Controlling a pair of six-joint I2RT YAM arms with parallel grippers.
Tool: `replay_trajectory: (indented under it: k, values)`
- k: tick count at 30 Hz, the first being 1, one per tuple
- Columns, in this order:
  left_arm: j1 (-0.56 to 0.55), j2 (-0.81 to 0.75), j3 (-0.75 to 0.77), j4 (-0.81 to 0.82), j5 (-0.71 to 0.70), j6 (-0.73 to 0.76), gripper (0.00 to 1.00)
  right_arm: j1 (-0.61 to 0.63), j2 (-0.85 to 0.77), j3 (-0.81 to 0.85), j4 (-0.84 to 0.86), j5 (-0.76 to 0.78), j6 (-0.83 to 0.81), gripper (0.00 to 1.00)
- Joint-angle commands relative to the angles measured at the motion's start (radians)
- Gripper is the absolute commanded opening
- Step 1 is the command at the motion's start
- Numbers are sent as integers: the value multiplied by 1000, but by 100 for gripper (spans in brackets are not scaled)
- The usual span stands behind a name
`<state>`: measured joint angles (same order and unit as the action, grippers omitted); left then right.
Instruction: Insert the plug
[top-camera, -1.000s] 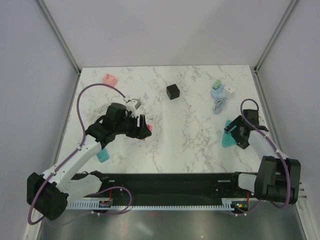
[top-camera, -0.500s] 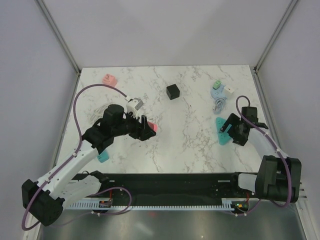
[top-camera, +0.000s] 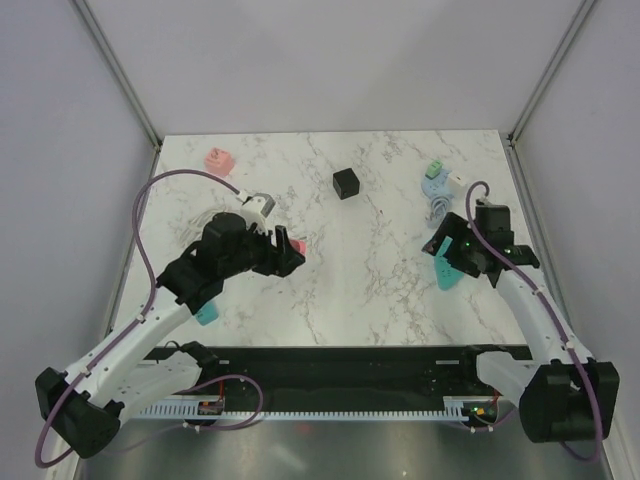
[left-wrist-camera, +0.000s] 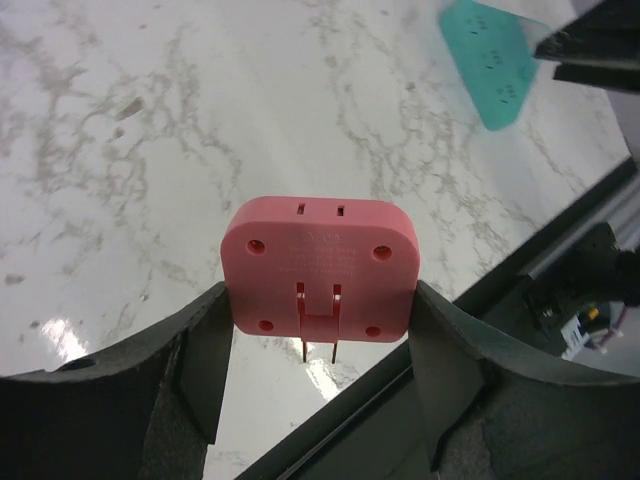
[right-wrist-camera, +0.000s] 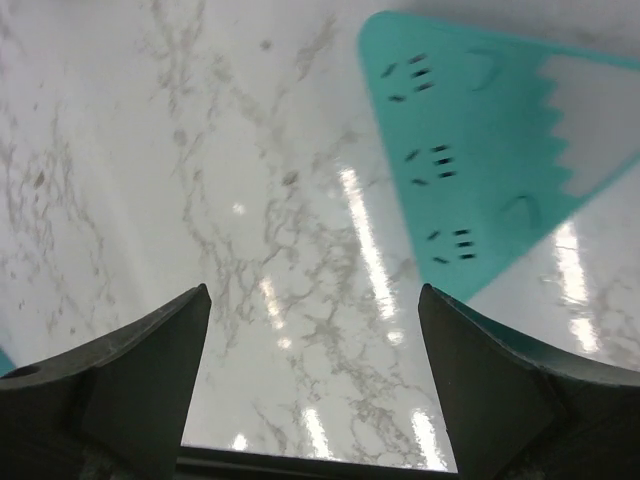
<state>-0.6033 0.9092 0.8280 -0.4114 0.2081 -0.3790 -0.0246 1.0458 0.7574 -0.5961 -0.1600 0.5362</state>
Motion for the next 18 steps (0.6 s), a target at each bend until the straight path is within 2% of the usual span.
replay_trajectory:
  k: [1, 3, 5, 8, 9, 10, 15, 18]
  values:
    - [17, 5, 81, -107, -293, -142, 2, 185, 46, 55, 116, 13, 79, 93]
    - [69, 34, 100, -209, -471, -233, 2, 315, 129, 91, 169, 39, 108, 92]
    - [129, 54, 118, -300, -594, -318, 2, 379, 170, 108, 224, 51, 139, 92]
    - [311, 86, 129, -363, -583, -389, 2, 458, 207, 120, 309, 36, 154, 92]
    - [406, 88, 128, -378, -582, -400, 2, 465, 218, 120, 324, 21, 153, 92]
    - [453, 89, 116, -388, -596, -418, 2, 468, 221, 120, 341, 13, 154, 92]
    - [779, 95, 59, -414, -703, -526, 2, 471, 256, 112, 404, -61, 139, 93]
    - [906, 141, 16, -440, -791, -598, 2, 473, 258, 115, 410, -101, 130, 93]
